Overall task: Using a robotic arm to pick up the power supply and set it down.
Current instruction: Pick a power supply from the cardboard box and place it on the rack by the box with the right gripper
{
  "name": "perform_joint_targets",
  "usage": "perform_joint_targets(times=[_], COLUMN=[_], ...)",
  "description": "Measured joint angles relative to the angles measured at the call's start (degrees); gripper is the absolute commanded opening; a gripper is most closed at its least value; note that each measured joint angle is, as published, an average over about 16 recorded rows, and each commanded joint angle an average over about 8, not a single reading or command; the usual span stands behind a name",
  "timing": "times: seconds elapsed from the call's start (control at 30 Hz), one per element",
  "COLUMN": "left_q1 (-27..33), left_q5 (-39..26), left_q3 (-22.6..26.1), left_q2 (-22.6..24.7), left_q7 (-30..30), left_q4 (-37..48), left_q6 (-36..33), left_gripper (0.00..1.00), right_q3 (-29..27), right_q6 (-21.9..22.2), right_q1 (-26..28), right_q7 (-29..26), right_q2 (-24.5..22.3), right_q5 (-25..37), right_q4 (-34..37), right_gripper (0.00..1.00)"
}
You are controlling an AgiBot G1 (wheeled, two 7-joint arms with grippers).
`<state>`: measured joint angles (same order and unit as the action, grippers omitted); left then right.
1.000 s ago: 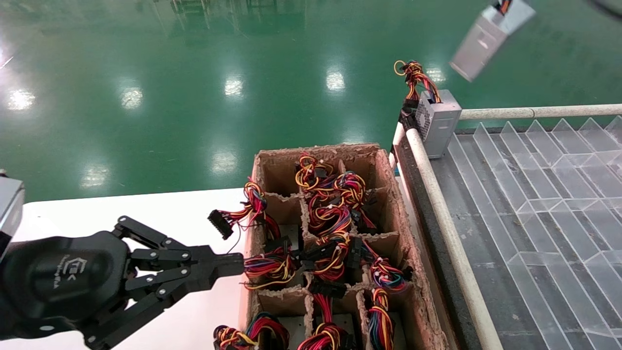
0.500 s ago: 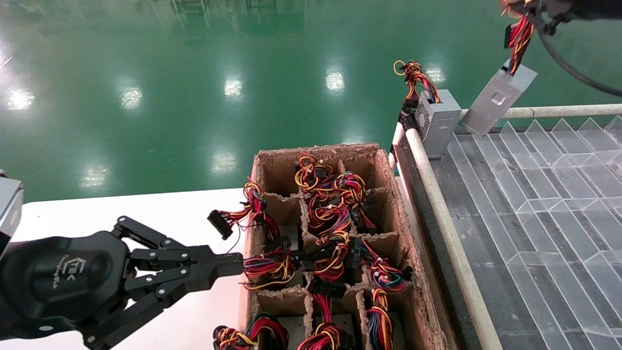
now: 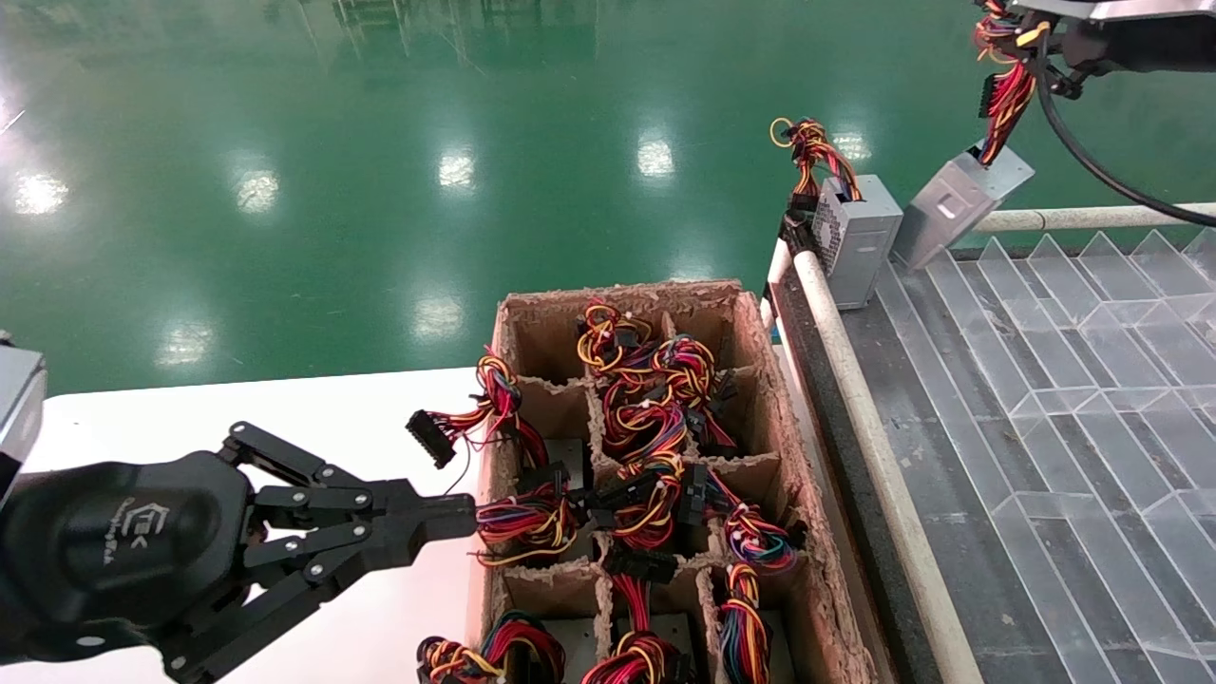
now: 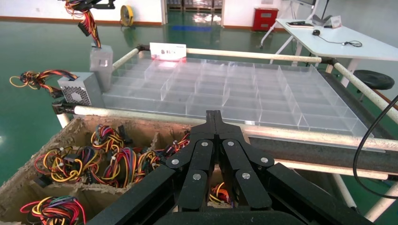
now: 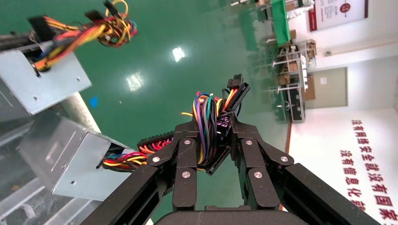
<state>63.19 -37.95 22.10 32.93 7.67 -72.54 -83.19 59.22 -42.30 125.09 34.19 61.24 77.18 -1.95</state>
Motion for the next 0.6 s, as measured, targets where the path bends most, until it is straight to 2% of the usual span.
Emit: perform_joint_targets(times=[0.3,0.6], left_q1=[0.0,0.0], left_q5=[0.0,0.0], left_q3=[0.0,0.0], left_q2=[0.0,0.0], left_q7=[0.0,0.0], left_q4=[0.0,0.0], left_q6=[0.0,0.0], left_gripper=[0.0,0.0], right_q3=[0.3,0.2], right_q6=[-2.6,-5.2], right_q1=[0.5,-0.3], right_q7=[0.6,0.2], right_q2=[-0.4,1.5], right_q5=[0.4,0.2], right_q4=[0.6,0.7], right_gripper=[0.0,0.0])
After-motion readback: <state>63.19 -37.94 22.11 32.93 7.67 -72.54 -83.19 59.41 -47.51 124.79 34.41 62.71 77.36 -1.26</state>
